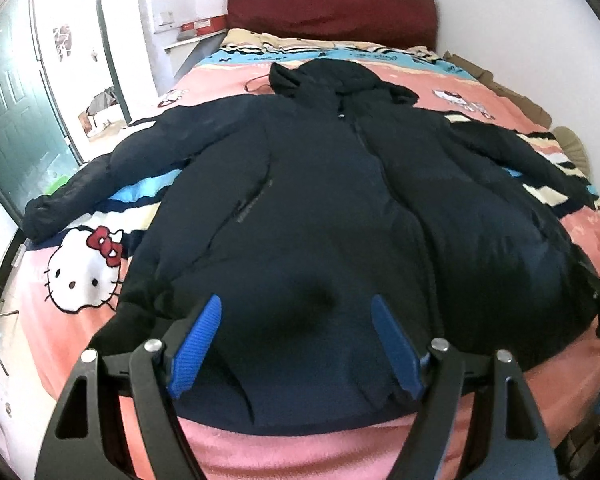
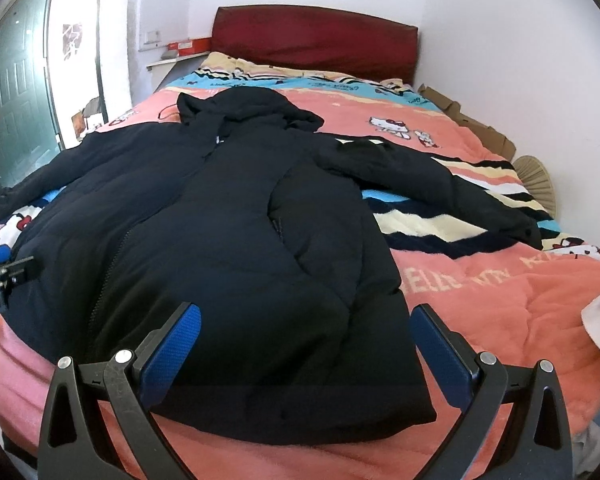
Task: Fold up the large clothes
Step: 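Grasp the jacket sleeve with the right gripper and lift it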
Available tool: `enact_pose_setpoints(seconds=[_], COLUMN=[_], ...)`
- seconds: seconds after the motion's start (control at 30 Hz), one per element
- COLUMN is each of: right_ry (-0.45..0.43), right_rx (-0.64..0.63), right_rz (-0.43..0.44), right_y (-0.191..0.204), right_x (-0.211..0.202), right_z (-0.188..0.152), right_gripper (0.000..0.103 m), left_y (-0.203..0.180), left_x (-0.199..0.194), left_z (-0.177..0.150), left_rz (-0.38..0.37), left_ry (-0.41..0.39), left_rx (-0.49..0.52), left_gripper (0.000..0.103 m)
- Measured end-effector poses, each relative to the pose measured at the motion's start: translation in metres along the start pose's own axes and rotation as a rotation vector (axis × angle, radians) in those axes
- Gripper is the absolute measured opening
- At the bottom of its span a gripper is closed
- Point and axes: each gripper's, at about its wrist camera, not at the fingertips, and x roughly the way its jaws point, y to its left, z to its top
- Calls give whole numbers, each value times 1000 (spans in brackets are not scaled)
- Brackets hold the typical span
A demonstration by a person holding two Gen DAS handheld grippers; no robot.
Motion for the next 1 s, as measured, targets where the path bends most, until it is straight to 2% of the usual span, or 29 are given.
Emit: enact_pose_setpoints(seconds=[0.13, 0.3, 0.43, 0.5, 0.7, 0.9, 1.0], right_ry=[-1, 4, -8, -19, -20, 25, 48], right_rx=[10, 38, 105, 172, 376, 587, 700], right_rz=[5, 37, 59, 59, -38, -87, -92], right_y=[-3, -7, -25, -47, -132, -228, -269], right_x=[1, 10, 23, 34, 87, 148, 174], right_z=[6, 18, 40, 54, 85, 86, 77], right_gripper=[103, 102, 103, 103, 103, 101, 94], left_y=[-1, -7, -2, 0, 9, 19, 22], left_x=[6, 12, 18, 19, 28, 43, 49], left_z=[5, 16, 32, 37, 50, 52, 51], left_rz=[-46, -56, -58, -61, -22, 24, 49], left_ry=[35, 39, 33, 27, 35, 75, 92], left_rx=[28, 54, 38, 31, 5, -16, -23], left_gripper=[77, 77, 77, 77, 77, 77, 77])
